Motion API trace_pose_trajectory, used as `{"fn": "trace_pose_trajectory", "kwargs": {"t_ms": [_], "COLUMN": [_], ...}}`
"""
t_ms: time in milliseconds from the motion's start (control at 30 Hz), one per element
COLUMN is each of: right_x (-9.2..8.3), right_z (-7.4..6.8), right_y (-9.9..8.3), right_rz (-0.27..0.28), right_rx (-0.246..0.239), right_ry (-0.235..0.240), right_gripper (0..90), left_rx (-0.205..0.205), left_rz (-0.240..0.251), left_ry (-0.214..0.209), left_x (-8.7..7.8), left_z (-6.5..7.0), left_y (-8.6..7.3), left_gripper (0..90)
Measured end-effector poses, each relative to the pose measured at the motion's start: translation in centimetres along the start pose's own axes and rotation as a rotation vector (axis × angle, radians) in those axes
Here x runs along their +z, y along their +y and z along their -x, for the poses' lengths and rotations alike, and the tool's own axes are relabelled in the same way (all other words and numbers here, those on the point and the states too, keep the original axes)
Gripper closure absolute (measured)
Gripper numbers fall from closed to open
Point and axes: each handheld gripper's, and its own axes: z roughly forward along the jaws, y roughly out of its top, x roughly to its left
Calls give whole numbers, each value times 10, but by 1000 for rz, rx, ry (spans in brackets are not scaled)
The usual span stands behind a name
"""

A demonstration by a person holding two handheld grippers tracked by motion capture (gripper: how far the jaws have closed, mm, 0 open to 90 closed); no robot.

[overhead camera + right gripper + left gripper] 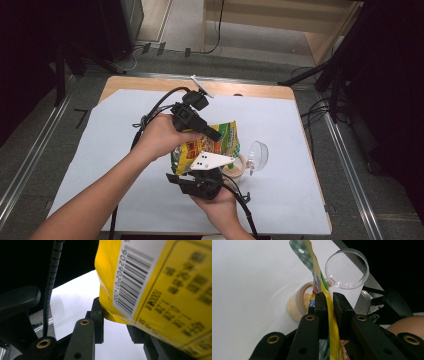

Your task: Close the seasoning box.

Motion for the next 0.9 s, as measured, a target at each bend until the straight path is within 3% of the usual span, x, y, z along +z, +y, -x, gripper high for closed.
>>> {"fn": "trace_pose_trajectory", "kwargs": {"t_ms": [300, 433, 700, 833, 900], "right_x": [-1, -2, -7, -6, -6], "right_z": [-2, -2, -2, -1, -1], "right_y": [0, -2, 3, 0, 1], "right_rz": [7, 28, 38, 34, 35], "right_rx": [-5, 5, 15, 38, 41], "right_ry": [4, 11, 13, 25, 31], "right_gripper": [715, 718, 716, 717, 716], "left_rx": [12, 33, 19, 37, 21], "left_rz": [-13, -28, -32, -49, -47], "left_ry": [13, 43, 35, 60, 58], "left_x": [0, 1, 1, 5, 5], "left_z": [5, 11, 11, 14, 10], "left_y": [0, 1, 8, 8, 10], "left_gripper": [843, 852, 851, 853, 853]}}
